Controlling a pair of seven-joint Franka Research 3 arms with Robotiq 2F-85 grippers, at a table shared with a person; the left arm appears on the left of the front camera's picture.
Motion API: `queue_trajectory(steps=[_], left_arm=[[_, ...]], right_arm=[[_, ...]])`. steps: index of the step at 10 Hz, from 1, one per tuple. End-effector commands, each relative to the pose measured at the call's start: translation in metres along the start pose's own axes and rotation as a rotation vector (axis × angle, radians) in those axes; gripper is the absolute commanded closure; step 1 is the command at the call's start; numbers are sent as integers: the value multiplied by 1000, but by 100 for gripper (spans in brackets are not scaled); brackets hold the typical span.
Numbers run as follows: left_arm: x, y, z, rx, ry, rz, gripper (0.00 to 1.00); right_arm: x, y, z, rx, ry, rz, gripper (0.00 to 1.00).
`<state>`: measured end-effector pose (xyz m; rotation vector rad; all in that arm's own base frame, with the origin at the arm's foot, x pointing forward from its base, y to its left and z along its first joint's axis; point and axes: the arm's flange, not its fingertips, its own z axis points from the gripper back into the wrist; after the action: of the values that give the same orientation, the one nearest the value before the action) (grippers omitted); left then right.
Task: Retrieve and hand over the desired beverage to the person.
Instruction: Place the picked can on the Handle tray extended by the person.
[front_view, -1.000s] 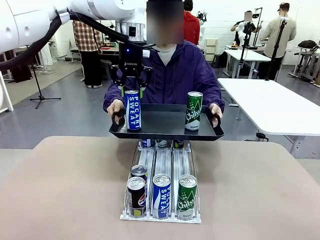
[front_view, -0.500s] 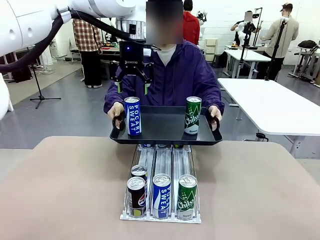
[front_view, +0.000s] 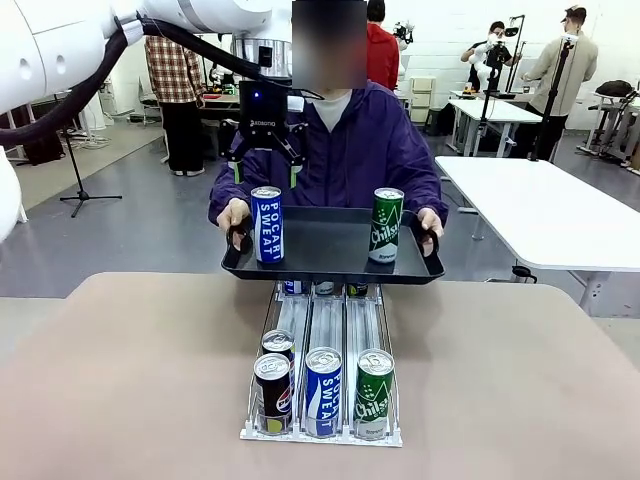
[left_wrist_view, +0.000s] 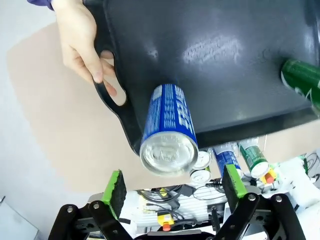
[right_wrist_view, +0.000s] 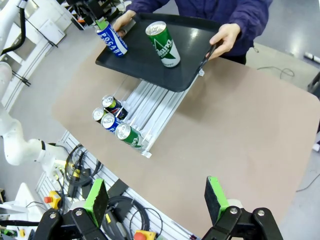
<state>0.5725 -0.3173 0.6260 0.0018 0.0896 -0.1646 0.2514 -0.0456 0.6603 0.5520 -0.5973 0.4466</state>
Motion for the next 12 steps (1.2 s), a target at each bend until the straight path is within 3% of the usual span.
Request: queue_trajectory(steps=[1,4,8,12], left_arm=[[-28,1,14,51,-13,-115,0],[-110,24,8,53,-108,-234,0],[-199,71,14,5,-324,-220,0],[-219,100,19,-51,-354,-163,0]], right_arm=[[1,-2,-1,3,10,11,0],[1,-2,-1,3,10,11,0],[1,-2,-1,3,10,11,0],[1,-2,-1,3,10,11,0]])
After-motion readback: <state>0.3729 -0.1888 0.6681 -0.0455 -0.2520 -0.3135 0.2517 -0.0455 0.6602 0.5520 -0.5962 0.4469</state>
